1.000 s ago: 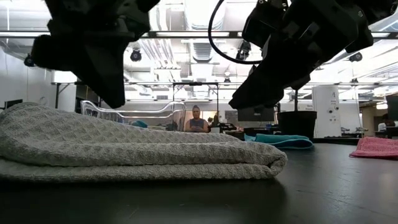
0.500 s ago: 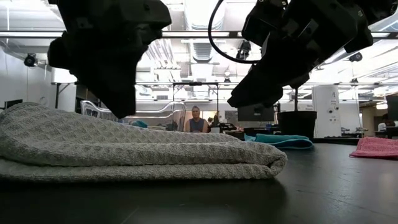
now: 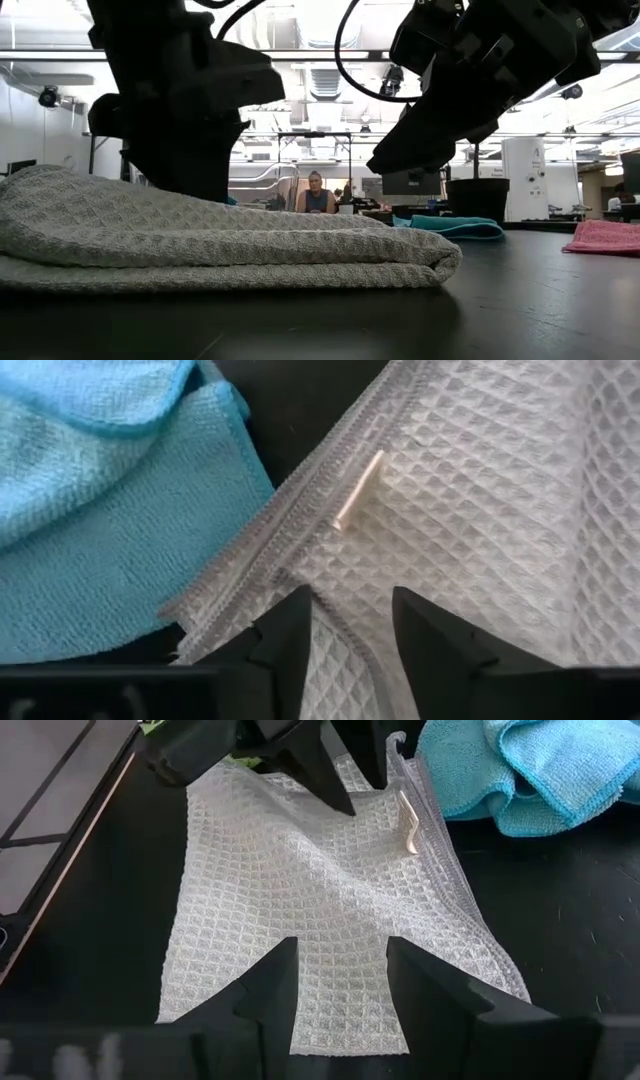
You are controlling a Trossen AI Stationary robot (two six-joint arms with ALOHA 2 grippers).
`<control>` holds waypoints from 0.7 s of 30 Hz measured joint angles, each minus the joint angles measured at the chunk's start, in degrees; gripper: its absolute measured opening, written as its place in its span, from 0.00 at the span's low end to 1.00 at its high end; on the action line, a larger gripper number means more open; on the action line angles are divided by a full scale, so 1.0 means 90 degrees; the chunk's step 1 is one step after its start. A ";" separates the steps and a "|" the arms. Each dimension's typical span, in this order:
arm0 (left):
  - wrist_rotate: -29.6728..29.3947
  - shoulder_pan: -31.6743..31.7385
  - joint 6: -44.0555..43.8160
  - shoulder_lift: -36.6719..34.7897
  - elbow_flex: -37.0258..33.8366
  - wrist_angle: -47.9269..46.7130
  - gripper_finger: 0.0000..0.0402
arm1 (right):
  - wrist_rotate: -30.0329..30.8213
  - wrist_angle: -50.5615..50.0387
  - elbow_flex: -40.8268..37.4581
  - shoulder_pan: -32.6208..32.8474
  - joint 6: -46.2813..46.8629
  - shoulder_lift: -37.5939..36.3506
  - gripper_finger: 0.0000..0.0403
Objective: Fold microfiber towels
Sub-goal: Fold the gray microfiber cloth
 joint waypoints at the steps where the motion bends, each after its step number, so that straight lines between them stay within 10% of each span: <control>1: 0.0002 0.0004 0.0065 -0.0006 0.0000 0.0005 0.27 | 0.0001 -0.0001 -0.0002 0.0000 -0.0001 0.0000 0.36; 8: 0.0001 0.0008 0.0183 -0.0028 0.0000 0.0001 0.02 | 0.0001 -0.0001 -0.0011 0.0001 -0.0006 0.0000 0.36; 21: -0.0001 0.0007 -0.0038 -0.0063 0.0095 -0.0363 0.00 | 0.0001 -0.0001 -0.0011 0.0001 -0.0007 0.0000 0.36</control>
